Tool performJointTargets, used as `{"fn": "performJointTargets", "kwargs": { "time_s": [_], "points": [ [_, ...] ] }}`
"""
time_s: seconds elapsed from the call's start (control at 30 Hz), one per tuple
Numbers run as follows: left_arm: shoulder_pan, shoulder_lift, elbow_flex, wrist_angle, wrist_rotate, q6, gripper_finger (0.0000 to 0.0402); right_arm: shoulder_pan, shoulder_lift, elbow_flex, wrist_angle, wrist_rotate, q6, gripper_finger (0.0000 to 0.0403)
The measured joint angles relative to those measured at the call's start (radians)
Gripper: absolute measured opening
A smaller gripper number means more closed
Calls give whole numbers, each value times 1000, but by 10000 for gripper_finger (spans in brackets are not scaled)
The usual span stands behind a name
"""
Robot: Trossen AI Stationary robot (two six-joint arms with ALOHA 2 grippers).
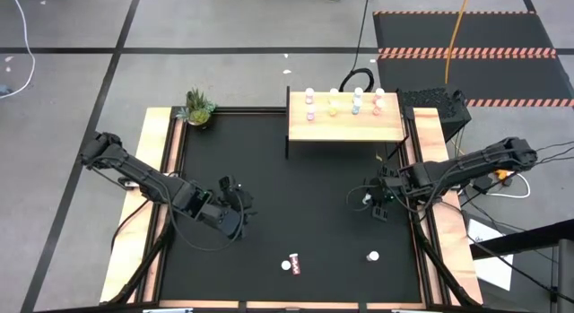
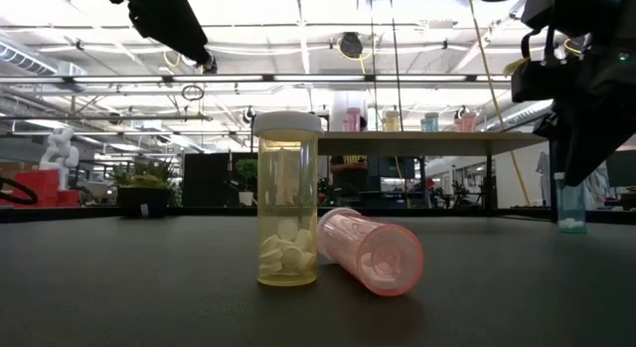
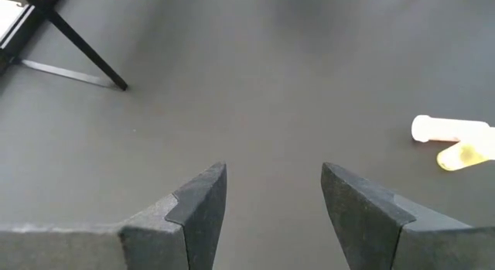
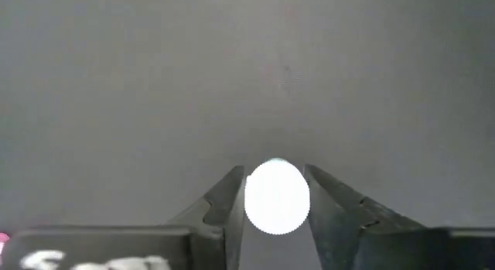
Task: Pick and place medicine bottles onto shelf by color
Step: Put the blue pill bottle on the shelf aligned with the other blue pill bottle
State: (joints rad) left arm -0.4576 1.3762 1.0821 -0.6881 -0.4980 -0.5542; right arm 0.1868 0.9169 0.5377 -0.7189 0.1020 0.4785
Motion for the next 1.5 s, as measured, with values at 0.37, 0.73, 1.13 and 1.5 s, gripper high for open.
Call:
{"fn": "performJointTargets", "kwargs": {
  "time_s": [0.37, 0.73, 1.13, 1.5],
  "points": [
    [0, 0, 0, -1, 1, 4, 212, -56, 9, 154, -40, -3, 10, 111],
    [53, 0, 0, 0, 6, 55, 212, -418, 300, 782, -344, 0, -295, 112],
    [15, 0, 0, -8, 30, -84, 212, -833, 497, 995, -468, -78, -529, 113],
    [-21, 0, 0, -54, -4, -131, 212, -908, 497, 950, -392, -137, -540, 114]
  ]
}}
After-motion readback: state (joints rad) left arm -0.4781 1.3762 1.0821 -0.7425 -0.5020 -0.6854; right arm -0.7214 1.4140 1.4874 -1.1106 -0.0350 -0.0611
